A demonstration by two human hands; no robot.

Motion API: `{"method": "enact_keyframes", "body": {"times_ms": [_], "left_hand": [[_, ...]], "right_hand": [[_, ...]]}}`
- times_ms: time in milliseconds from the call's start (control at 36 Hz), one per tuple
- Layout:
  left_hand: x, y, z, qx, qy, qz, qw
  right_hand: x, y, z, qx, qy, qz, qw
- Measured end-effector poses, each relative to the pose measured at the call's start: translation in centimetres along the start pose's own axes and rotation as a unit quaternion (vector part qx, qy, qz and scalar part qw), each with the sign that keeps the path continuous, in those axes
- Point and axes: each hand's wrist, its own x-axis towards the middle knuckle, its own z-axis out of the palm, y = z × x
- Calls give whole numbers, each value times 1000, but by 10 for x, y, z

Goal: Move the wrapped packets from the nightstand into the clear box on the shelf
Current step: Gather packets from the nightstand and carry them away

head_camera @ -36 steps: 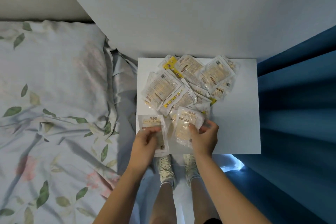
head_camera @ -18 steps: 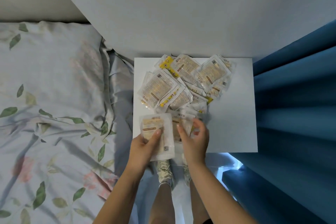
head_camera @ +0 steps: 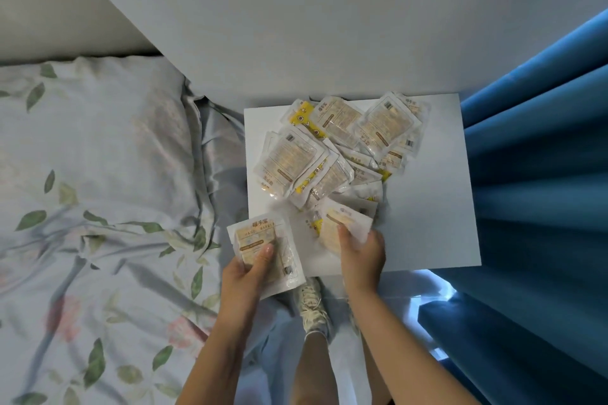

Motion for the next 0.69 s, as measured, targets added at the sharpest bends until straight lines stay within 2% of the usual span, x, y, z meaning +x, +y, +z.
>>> {"method": "enact_keyframes", "body": {"times_ms": [194, 417, 583, 694], "left_hand": [[8, 1, 2, 14, 9, 12, 1000], [8, 3, 4, 10, 8, 12, 1000], [-1, 5, 6, 5, 3, 18, 1000], [-12, 12, 16, -38, -1, 15, 999]], "right_hand": [[14, 0, 7, -46, 10, 86, 995], [5, -6, -2, 68, 29, 67, 995], [3, -3, -34, 190, -24, 119, 974], [3, 0, -54, 220, -35, 141, 965]]}}
